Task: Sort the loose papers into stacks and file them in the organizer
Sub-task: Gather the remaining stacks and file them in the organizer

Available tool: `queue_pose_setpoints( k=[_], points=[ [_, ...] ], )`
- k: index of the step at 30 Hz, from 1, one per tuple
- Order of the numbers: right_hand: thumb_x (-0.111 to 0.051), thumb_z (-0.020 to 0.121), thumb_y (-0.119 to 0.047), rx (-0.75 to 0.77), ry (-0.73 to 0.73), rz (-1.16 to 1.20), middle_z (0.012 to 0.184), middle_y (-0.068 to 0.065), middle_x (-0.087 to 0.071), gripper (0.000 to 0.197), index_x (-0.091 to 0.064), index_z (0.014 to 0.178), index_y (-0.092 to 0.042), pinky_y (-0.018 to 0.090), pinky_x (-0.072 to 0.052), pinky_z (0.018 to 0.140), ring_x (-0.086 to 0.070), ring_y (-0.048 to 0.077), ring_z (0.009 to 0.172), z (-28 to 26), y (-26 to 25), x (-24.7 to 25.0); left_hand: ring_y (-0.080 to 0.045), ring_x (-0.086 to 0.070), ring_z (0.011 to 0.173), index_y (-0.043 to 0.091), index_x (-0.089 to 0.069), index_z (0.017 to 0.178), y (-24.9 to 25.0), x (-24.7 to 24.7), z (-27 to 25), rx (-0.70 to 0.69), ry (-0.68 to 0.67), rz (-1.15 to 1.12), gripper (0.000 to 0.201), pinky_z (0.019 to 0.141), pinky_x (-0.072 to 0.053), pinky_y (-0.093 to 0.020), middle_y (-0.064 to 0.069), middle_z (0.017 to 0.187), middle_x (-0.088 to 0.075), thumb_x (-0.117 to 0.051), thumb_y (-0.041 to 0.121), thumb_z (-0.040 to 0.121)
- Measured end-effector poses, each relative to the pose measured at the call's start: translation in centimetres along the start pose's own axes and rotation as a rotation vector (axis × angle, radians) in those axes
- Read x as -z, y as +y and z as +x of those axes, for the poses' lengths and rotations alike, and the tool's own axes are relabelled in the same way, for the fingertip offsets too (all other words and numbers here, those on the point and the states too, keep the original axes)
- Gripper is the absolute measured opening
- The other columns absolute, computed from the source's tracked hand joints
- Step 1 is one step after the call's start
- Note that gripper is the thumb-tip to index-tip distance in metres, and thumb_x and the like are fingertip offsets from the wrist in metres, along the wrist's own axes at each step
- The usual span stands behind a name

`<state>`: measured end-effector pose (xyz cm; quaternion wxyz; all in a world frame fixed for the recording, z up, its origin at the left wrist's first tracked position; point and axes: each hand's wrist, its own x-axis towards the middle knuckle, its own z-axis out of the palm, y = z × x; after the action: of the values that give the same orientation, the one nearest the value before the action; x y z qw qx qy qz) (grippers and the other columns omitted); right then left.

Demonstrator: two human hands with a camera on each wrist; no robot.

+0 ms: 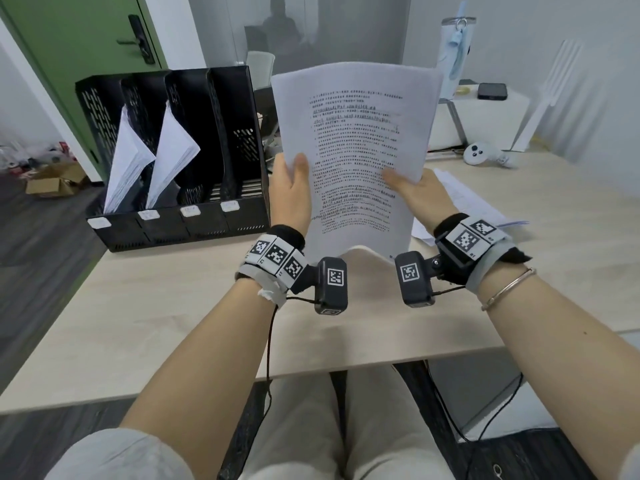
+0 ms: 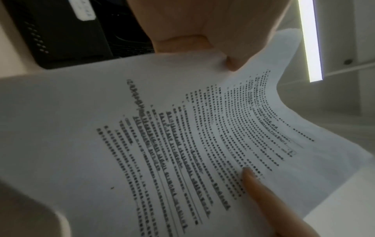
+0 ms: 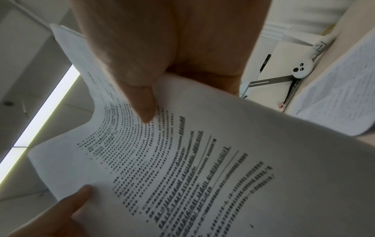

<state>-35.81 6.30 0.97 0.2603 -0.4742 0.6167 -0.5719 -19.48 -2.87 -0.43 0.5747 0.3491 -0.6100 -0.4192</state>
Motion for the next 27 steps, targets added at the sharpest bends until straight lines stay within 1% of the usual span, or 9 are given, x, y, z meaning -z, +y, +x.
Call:
queue_pose_setpoints(
  k=[5,8,10,15,18,21,23,25,27],
  points=[
    [-0.06,0.088,-0.014,-0.184,-0.23,-0.398,0.113,0.008,-0.064,0.03,-0.061,0.117,-0.01,0.028,-0.052,0.07,-0.06,0.019,0.093,-0.9,2.6,-0.4,-0.014,-0.055,0.104,0.004,-0.048,0.121,-2.4,0.0,-1.6,0.05,-0.043,0.104,0.025,0.085,-0.041,-0.019,0.004,0.106,-0.056,-0.042,0.017,0.1],
    [-0.062,0.086,-0.011,-0.095,-0.085,-0.319,0.115,0.012,-0.064,0.028,-0.063,0.114,-0.007,0.035,-0.05,0.087,-0.06,0.023,0.102,-0.9,2.2,0.1,-0.004,-0.054,0.09,0.003,-0.051,0.115,-1.9,-0.2,-2.0,-0.006,-0.015,0.125,0.023,0.072,-0.039,-0.007,0.005,0.101,-0.056,-0.04,0.017,0.101],
    [-0.065,0.084,-0.009,-0.087,-0.102,-0.314,0.116,0.011,-0.064,0.032,-0.062,0.116,-0.007,0.034,-0.049,0.088,-0.06,0.023,0.104,-0.7,2.2,0.4,-0.001,-0.053,0.086,0.004,-0.05,0.115,-2.0,-0.2,-2.1,0.017,-0.018,0.123,0.021,0.07,-0.04,-0.004,0.006,0.099,-0.056,-0.042,0.017,0.1],
    [-0.064,0.085,-0.007,-0.24,-0.326,-0.485,0.118,0.012,-0.063,0.038,-0.057,0.122,-0.007,0.036,-0.054,0.078,-0.061,0.023,0.099,-1.2,3.3,0.2,-0.025,-0.054,0.115,0.006,-0.044,0.126,-4.2,0.0,-2.4,0.192,-0.09,0.187,0.031,0.093,-0.04,-0.026,-0.008,0.122,-0.058,-0.043,0.006,0.095],
    [-0.062,0.085,-0.003,-0.119,-0.172,-0.406,0.117,0.012,-0.063,0.035,-0.061,0.119,-0.005,0.032,-0.048,0.082,-0.059,0.022,0.102,-0.9,2.3,0.6,-0.024,-0.056,0.11,0.006,-0.047,0.122,-3.5,-0.2,-2.4,0.158,-0.052,0.16,0.027,0.091,-0.044,-0.028,-0.005,0.116,-0.059,-0.042,0.004,0.096],
    [-0.061,0.083,-0.002,-0.035,-0.082,-0.375,0.108,0.01,-0.065,0.027,-0.065,0.11,-0.004,0.034,-0.05,0.082,-0.06,0.022,0.099,-0.2,0.8,0.8,-0.011,-0.056,0.092,0.006,-0.047,0.12,-1.6,-0.5,-2.0,0.062,-0.003,0.127,0.024,0.071,-0.042,-0.011,0.004,0.103,-0.056,-0.041,0.003,0.096],
    [-0.063,0.082,-0.002,0.015,-0.067,-0.357,0.105,0.006,-0.063,0.029,-0.064,0.111,-0.005,0.021,-0.048,0.074,-0.058,0.016,0.094,0.3,-0.1,0.7,-0.001,-0.055,0.085,0.008,-0.044,0.116,-0.5,-0.6,-1.6,0.029,0.026,0.068,0.02,0.061,-0.042,-0.002,0.006,0.102,-0.055,-0.043,0.004,0.096],
    [-0.068,0.081,-0.004,0.08,-0.024,-0.245,0.105,0.002,-0.064,0.033,-0.063,0.114,-0.007,0.012,-0.048,0.069,-0.06,0.012,0.093,0.7,-1.0,0.7,-0.003,-0.056,0.087,0.011,-0.04,0.113,0.2,-0.4,-0.9,0.015,0.066,0.004,0.019,0.065,-0.044,-0.004,0.004,0.104,-0.055,-0.048,0.008,0.095],
    [-0.068,0.083,-0.007,0.144,0.059,-0.141,0.106,0.002,-0.065,0.033,-0.062,0.115,-0.007,0.021,-0.054,0.077,-0.064,0.014,0.095,0.9,-1.7,0.8,-0.004,-0.056,0.086,0.011,-0.04,0.111,0.5,-0.2,-0.3,0.002,0.106,-0.009,0.018,0.068,-0.044,-0.008,0.006,0.099,-0.055,-0.049,0.013,0.095]
  ],
)
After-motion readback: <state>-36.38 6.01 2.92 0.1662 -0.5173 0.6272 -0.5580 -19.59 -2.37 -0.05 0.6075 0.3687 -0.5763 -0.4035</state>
